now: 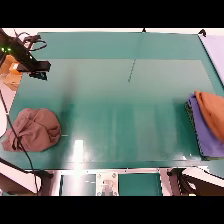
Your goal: Fold the shirts.
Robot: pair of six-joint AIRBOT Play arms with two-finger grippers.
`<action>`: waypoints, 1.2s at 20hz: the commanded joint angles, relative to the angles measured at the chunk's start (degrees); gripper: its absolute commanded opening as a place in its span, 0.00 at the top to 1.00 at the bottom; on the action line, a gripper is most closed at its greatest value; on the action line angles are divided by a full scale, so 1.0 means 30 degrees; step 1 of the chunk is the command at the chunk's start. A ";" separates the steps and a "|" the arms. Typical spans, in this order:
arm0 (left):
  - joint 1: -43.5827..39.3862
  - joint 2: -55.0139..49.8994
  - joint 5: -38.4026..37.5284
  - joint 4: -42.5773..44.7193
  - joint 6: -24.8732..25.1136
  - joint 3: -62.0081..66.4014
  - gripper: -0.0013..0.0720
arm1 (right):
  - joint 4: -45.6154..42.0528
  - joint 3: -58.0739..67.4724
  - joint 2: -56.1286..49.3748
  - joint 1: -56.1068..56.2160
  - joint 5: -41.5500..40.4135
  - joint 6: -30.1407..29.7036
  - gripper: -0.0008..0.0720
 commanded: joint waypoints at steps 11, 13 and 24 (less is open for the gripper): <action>-0.0940 0.3905 0.1501 -0.3082 -0.0036 -0.5158 0.96 | 0.5559 -0.0488 0.1923 0.8466 -0.5967 -0.1727 0.97; -0.0940 0.7315 0.3089 -0.3147 -0.0189 -0.9755 0.96 | 0.5457 -0.2331 0.3716 1.1023 -0.6783 -0.1931 0.97; -0.0940 1.6968 0.5027 -0.4058 -0.1647 -2.2025 0.95 | 0.6251 -1.0841 0.8408 2.2141 -1.0965 -0.1829 0.97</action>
